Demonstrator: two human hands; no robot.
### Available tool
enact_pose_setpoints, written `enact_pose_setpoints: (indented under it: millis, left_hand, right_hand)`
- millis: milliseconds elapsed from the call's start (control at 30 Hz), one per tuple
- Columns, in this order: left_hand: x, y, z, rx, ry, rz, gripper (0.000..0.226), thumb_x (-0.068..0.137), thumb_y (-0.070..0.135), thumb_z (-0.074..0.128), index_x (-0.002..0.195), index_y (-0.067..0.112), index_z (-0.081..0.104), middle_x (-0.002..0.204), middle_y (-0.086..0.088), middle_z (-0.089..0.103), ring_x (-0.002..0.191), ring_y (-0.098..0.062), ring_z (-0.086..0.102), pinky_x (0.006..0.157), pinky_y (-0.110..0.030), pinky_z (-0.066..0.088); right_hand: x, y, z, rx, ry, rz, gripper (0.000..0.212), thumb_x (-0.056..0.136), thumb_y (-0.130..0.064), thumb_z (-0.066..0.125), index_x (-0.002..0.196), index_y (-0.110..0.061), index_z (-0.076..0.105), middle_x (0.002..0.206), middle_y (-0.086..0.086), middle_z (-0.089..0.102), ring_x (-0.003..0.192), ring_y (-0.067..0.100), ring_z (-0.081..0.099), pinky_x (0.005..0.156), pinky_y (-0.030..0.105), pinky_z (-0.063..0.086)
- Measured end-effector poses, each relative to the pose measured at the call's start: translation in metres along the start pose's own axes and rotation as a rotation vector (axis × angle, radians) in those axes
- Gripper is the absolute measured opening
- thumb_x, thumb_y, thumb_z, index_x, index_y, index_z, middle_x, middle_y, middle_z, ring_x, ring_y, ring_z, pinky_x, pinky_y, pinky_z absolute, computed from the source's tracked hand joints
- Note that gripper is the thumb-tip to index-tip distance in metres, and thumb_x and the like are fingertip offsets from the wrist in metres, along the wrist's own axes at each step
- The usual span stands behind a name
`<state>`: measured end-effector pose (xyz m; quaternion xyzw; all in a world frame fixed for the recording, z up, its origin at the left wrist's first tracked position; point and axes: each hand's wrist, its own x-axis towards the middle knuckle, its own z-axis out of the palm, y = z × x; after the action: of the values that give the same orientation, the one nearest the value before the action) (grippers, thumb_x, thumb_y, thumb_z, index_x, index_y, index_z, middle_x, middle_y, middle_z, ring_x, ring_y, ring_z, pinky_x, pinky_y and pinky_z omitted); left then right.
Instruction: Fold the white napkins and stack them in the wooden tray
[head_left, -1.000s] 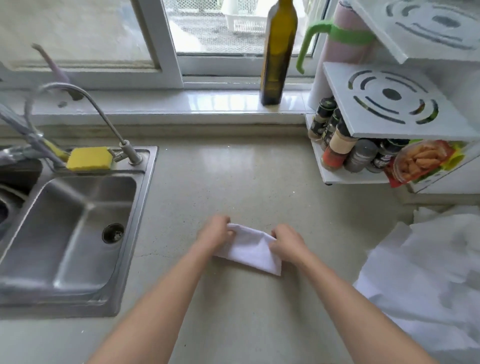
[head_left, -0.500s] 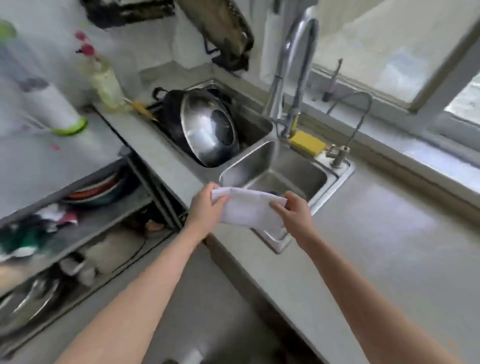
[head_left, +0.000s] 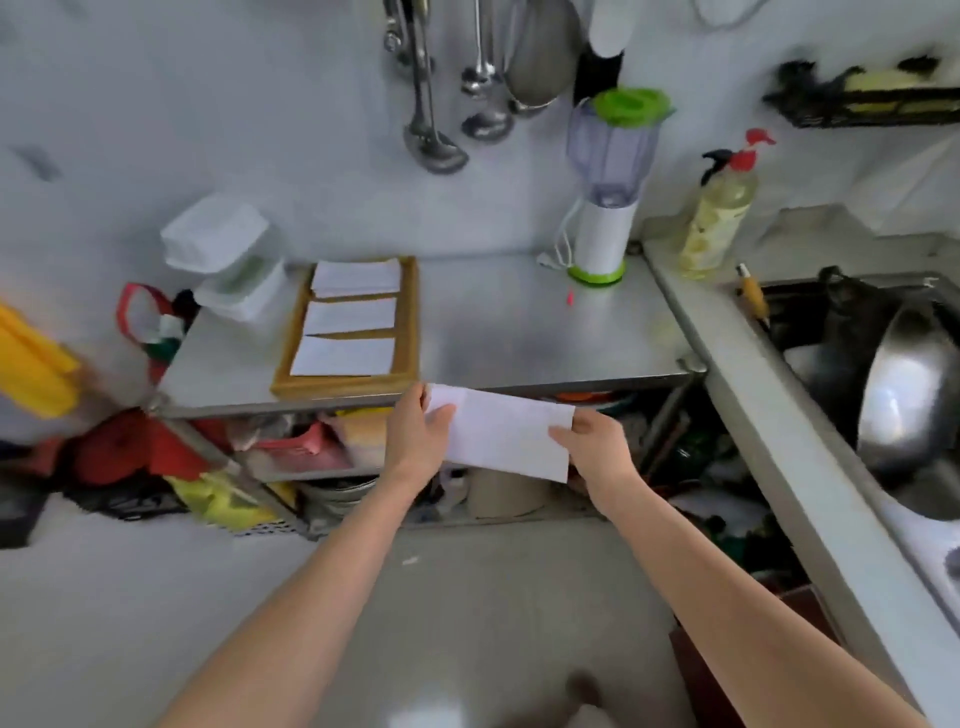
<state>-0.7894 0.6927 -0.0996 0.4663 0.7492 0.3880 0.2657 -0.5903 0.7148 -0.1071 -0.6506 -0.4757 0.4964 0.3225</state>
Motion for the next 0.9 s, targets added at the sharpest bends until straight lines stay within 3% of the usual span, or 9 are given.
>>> enact_pose_setpoints:
  millis: [133, 233, 367, 467, 567, 667, 733, 800, 900]
  left_hand:
    - [0.061, -0.040, -0.037, -0.029, 0.102, -0.156, 0.015, 0.090, 0.016, 0.059, 0.092, 0.004, 0.050, 0.083, -0.006, 0.050, 0.079, -0.024, 0.045, 0.070, -0.034, 0.034]
    - [0.111, -0.053, -0.060, -0.034, 0.178, -0.194, 0.013, 0.091, 0.013, 0.058, 0.090, 0.009, 0.046, 0.078, 0.000, 0.041, 0.077, -0.019, 0.039, 0.061, -0.030, 0.030]
    - [0.168, -0.071, -0.089, -0.123, 0.259, -0.366, 0.032, 0.091, 0.012, 0.056, 0.120, 0.014, 0.041, 0.102, -0.001, 0.052, 0.092, -0.020, 0.052, 0.075, -0.028, 0.040]
    - [0.209, -0.095, -0.103, -0.160, 0.290, -0.414, 0.029, 0.090, 0.013, 0.058, 0.109, 0.021, 0.038, 0.095, 0.001, 0.056, 0.088, -0.022, 0.056, 0.079, -0.036, 0.050]
    - [0.240, -0.107, -0.114, -0.153, 0.287, -0.374, 0.020, 0.087, -0.002, 0.056, 0.090, 0.017, 0.055, 0.087, 0.003, 0.060, 0.076, -0.017, 0.058, 0.064, -0.022, 0.047]
    - [0.283, -0.124, -0.122, -0.182, 0.231, -0.299, 0.043, 0.083, -0.017, 0.049, 0.073, 0.020, 0.067, 0.087, -0.003, 0.067, 0.085, -0.028, 0.062, 0.075, -0.032, 0.051]
    - [0.315, -0.135, -0.126, -0.123, 0.192, -0.225, 0.043, 0.085, -0.017, 0.048, 0.082, 0.020, 0.069, 0.100, -0.011, 0.066, 0.096, -0.033, 0.061, 0.088, -0.043, 0.050]
    - [0.338, -0.137, -0.131, 0.028, 0.106, -0.162, 0.035, 0.089, -0.012, 0.048, 0.105, 0.012, 0.067, 0.113, -0.012, 0.059, 0.102, -0.025, 0.057, 0.093, -0.029, 0.045]
    - [0.366, -0.146, -0.137, 0.181, -0.047, -0.076, 0.041, 0.092, -0.004, 0.048, 0.131, 0.011, 0.053, 0.127, -0.008, 0.049, 0.113, -0.019, 0.050, 0.087, -0.007, 0.030]
  right_hand:
    - [0.054, -0.032, 0.070, -0.034, -0.114, 0.008, 0.012, 0.085, -0.005, 0.067, 0.096, -0.002, 0.068, 0.094, 0.014, 0.070, 0.087, 0.027, 0.065, 0.075, 0.034, 0.050]
    - [0.104, -0.057, 0.122, -0.131, -0.160, -0.064, 0.016, 0.088, -0.013, 0.065, 0.101, -0.004, 0.066, 0.096, 0.012, 0.069, 0.087, 0.026, 0.064, 0.074, 0.034, 0.053]
    - [0.158, -0.096, 0.184, -0.183, -0.176, -0.110, 0.017, 0.091, -0.011, 0.061, 0.105, -0.002, 0.063, 0.093, 0.008, 0.064, 0.086, 0.022, 0.058, 0.073, 0.028, 0.044]
    - [0.195, -0.125, 0.221, -0.151, -0.174, -0.098, 0.014, 0.091, -0.009, 0.059, 0.103, -0.002, 0.062, 0.092, 0.007, 0.062, 0.084, 0.019, 0.055, 0.072, 0.027, 0.042]
    - [0.221, -0.136, 0.251, -0.163, -0.173, -0.073, 0.012, 0.091, -0.009, 0.059, 0.101, -0.004, 0.061, 0.090, 0.006, 0.061, 0.085, 0.021, 0.057, 0.071, 0.028, 0.042]
    - [0.242, -0.145, 0.277, -0.206, -0.145, -0.079, 0.009, 0.091, -0.006, 0.055, 0.090, -0.010, 0.047, 0.079, 0.002, 0.051, 0.074, 0.019, 0.051, 0.057, 0.026, 0.039]
    - [0.255, -0.151, 0.293, -0.283, -0.123, -0.132, 0.012, 0.091, -0.004, 0.050, 0.088, -0.012, 0.042, 0.075, 0.000, 0.045, 0.067, 0.015, 0.044, 0.051, 0.023, 0.033]
    - [0.263, -0.154, 0.307, -0.356, -0.105, -0.183, 0.012, 0.092, -0.001, 0.046, 0.093, -0.013, 0.046, 0.076, -0.002, 0.047, 0.065, 0.012, 0.045, 0.049, 0.019, 0.032]
    - [0.274, -0.153, 0.327, -0.454, -0.098, -0.235, 0.029, 0.091, 0.004, 0.042, 0.109, -0.017, 0.051, 0.088, -0.002, 0.053, 0.066, 0.012, 0.049, 0.047, 0.015, 0.035]
